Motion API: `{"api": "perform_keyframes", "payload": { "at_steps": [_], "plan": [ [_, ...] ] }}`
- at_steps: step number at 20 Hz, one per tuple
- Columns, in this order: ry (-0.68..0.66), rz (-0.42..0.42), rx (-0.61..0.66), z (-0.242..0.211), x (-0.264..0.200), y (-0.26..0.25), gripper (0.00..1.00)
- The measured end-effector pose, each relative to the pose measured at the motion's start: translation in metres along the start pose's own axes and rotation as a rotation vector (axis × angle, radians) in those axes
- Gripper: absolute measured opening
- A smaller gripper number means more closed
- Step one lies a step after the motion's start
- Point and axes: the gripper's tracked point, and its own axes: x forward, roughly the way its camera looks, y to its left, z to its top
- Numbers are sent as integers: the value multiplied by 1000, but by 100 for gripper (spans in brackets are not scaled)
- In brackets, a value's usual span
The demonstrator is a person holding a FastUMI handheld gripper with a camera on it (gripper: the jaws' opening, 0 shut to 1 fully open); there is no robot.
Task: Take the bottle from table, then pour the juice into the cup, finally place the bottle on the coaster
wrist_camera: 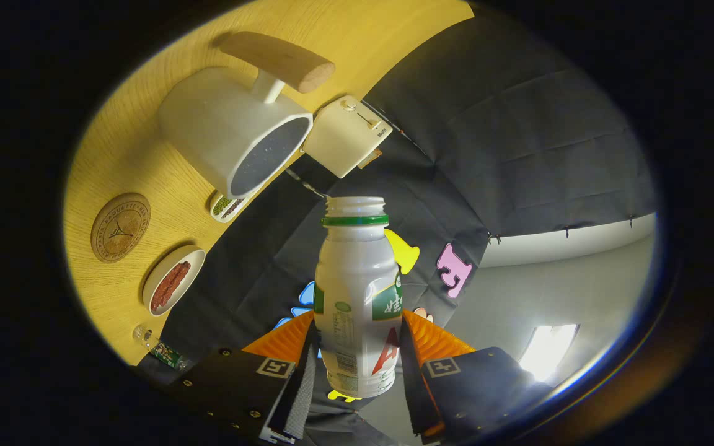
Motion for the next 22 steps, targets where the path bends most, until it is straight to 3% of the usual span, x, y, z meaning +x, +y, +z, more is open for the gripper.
{"api": "perform_keyframes", "payload": {
  "at_steps": [11,22],
  "plan": [
    [18,39,64,-8,0,12,62],
    [123,214,592,-18,-9,49,62]
  ]
}}
